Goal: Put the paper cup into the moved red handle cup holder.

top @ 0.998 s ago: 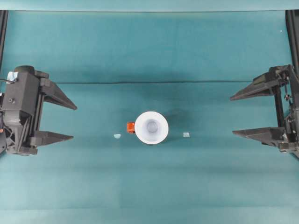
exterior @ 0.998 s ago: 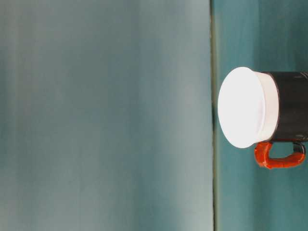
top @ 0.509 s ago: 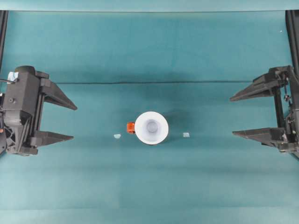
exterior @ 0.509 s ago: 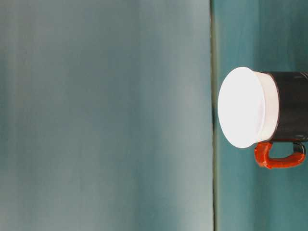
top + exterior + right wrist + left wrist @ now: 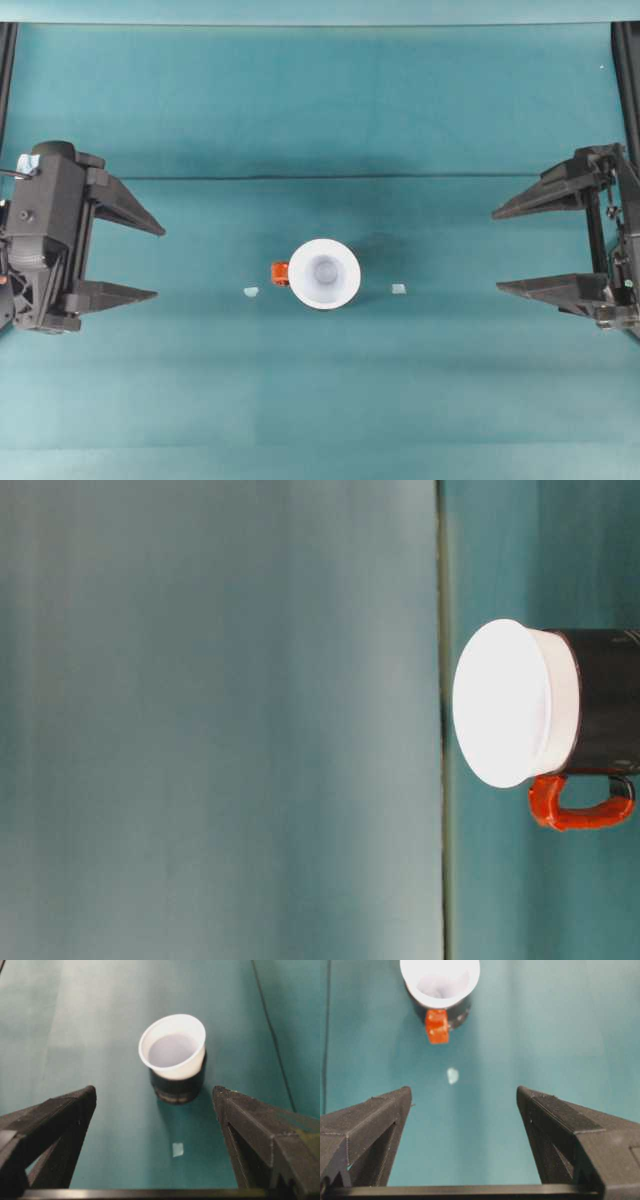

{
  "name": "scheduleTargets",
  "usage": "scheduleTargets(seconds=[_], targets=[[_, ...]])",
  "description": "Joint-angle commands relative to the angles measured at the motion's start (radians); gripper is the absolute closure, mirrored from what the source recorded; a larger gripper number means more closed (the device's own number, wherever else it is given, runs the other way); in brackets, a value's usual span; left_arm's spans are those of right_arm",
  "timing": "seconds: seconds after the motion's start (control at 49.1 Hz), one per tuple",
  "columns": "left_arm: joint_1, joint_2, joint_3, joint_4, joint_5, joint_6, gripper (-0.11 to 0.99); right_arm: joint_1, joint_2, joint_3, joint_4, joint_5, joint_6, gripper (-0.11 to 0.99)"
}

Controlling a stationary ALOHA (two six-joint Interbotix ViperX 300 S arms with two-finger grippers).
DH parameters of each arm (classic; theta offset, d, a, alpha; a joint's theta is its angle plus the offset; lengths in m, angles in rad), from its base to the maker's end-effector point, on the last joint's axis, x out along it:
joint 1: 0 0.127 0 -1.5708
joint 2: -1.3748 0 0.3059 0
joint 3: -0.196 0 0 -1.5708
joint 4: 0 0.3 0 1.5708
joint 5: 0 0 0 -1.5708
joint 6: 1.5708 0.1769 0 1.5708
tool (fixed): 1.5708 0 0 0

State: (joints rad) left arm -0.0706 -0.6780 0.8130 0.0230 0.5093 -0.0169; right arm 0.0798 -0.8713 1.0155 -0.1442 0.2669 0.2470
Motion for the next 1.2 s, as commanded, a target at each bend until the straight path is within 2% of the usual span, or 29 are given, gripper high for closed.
scheduleTargets(seconds=[0.0, 0.407, 0.713, 1.182], targets=[[-0.003, -0.002, -0.012, 0.003, -0.005, 0.0, -0.04, -0.002, 0.003, -0.008, 0.003, -0.009, 0.008, 0.0], [-0.002, -0.002, 0.008, 0.003, -0.003, 0.0, -0.04, -0.002, 0.003, -0.008, 0.003, -0.009, 0.008, 0.0], [-0.002, -0.002, 0.005, 0.005, -0.008, 0.0, 0.03, -0.002, 0.003, -0.008, 0.003, -0.009, 0.009, 0.0], [-0.002, 0.0, 0.003, 0.003, -0.008, -0.002, 0.03, -0.002, 0.003, -0.008, 0.003, -0.006, 0.008, 0.0]])
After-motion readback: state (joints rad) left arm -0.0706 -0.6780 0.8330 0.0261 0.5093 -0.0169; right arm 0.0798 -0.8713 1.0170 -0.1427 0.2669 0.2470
